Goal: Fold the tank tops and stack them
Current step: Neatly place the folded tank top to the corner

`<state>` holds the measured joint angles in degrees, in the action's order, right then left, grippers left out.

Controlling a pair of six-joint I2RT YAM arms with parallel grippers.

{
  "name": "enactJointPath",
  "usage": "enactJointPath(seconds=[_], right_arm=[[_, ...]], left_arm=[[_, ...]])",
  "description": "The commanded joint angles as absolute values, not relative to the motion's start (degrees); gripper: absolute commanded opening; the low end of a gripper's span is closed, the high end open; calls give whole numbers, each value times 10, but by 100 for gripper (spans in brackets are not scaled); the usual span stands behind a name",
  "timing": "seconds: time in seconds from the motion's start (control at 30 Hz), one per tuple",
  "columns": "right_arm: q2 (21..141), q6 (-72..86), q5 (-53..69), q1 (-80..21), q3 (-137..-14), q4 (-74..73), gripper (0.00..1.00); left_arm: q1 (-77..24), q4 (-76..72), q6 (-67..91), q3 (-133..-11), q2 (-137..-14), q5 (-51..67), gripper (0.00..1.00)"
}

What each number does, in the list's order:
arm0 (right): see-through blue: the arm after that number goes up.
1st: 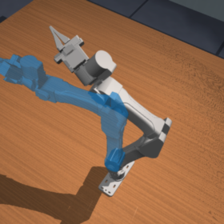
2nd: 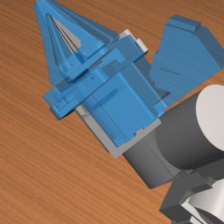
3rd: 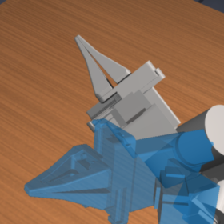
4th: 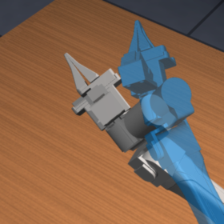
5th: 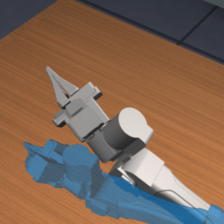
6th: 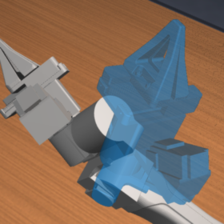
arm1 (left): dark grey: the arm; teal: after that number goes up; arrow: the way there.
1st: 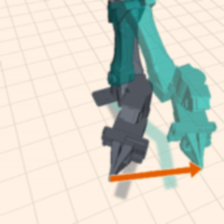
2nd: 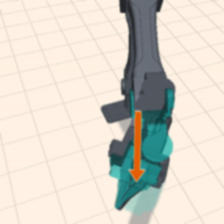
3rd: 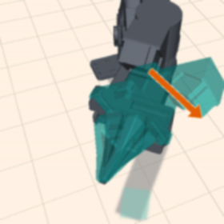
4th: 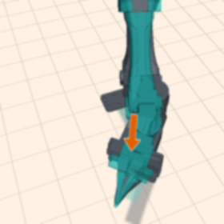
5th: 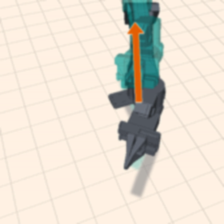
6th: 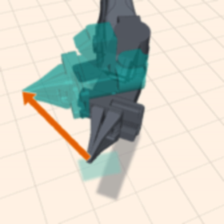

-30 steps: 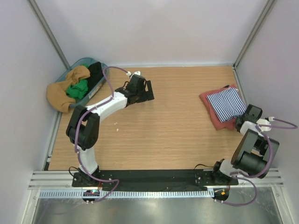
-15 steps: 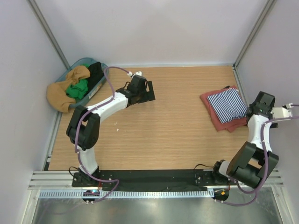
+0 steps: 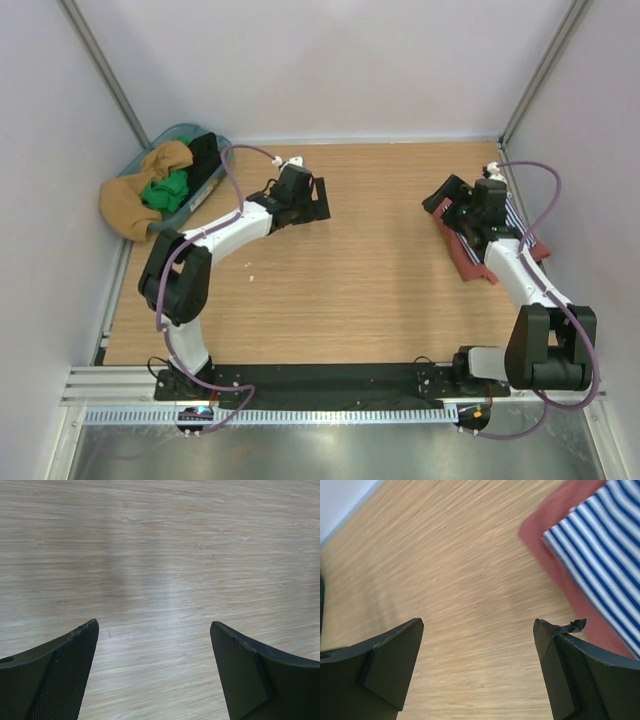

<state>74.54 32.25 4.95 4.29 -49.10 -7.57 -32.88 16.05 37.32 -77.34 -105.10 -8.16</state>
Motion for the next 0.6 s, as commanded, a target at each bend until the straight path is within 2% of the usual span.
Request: enactJointPath(seconds=[0.0, 0.57], right_arm=[[721, 292, 102, 3, -468, 20, 100], [743, 283, 70, -54, -464, 52, 100]], left_arm=[[-330, 131, 355, -766, -1016, -103, 93], [-330, 119, 345, -753, -1008, -110, 93]])
